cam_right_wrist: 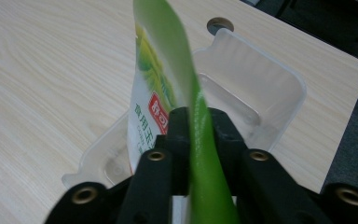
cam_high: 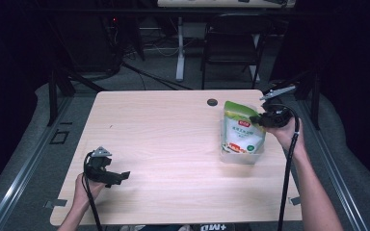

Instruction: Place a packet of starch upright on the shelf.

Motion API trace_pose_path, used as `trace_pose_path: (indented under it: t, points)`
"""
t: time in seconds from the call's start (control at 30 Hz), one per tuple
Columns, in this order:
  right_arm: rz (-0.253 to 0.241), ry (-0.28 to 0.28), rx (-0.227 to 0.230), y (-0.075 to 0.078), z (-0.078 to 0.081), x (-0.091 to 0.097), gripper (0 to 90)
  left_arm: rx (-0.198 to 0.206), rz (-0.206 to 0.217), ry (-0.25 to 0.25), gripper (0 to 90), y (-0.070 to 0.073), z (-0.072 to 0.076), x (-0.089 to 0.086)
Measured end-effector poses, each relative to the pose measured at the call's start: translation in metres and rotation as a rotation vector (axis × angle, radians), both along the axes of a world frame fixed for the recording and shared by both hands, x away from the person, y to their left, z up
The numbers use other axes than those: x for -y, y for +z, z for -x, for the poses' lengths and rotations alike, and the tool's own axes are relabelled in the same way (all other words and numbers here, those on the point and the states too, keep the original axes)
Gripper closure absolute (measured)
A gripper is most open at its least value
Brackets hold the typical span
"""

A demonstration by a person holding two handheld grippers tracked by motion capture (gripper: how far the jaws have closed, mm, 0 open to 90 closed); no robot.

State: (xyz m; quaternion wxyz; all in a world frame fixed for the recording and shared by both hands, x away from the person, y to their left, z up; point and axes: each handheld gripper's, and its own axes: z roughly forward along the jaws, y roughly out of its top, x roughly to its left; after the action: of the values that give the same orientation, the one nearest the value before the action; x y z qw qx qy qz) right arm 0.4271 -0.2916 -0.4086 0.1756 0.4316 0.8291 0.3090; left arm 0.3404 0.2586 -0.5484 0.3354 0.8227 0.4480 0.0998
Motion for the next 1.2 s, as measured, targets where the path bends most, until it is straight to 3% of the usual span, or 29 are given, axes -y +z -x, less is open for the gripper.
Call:
trace_pose_path:
  t: [0.07, 0.1, 0.3, 0.4, 0.47, 0.73, 1.2]
  points:
    - [-0.011, -0.009, 0.002, 0.0, 0.0, 0.001, 72.6, 0.0, -0.001, 0.0, 0.5, 0.0, 0.0, 0.0]
    - [-0.023, -0.016, 0.006, 0.002, 0.002, 0.002, 64.6, -0.008, -0.001, -0.006, 0.5, 0.0, 0.0, 0.0]
    - [-0.052, -0.03, 0.004, 0.007, 0.008, 0.006, 40.4, -0.001, -0.002, -0.004, 0.5, 0.0, 0.0, 0.0]
    - [-0.067, -0.036, 0.011, 0.009, 0.011, 0.006, 35.3, -0.002, 0.001, 0.002, 0.5, 0.0, 0.0, 0.0]
    - [-0.078, -0.04, 0.012, 0.013, 0.016, 0.007, 27.1, -0.001, -0.001, -0.001, 0.5, 0.0, 0.0, 0.0]
    - [-0.092, -0.032, 0.021, 0.019, 0.034, 0.005, 15.5, 0.0, 0.0, -0.003, 0.5, 0.0, 0.0, 0.0]
    - [-0.106, -0.01, 0.006, 0.017, 0.069, 0.004, 5.7, 0.002, -0.007, -0.004, 0.5, 0.001, 0.002, 0.0]
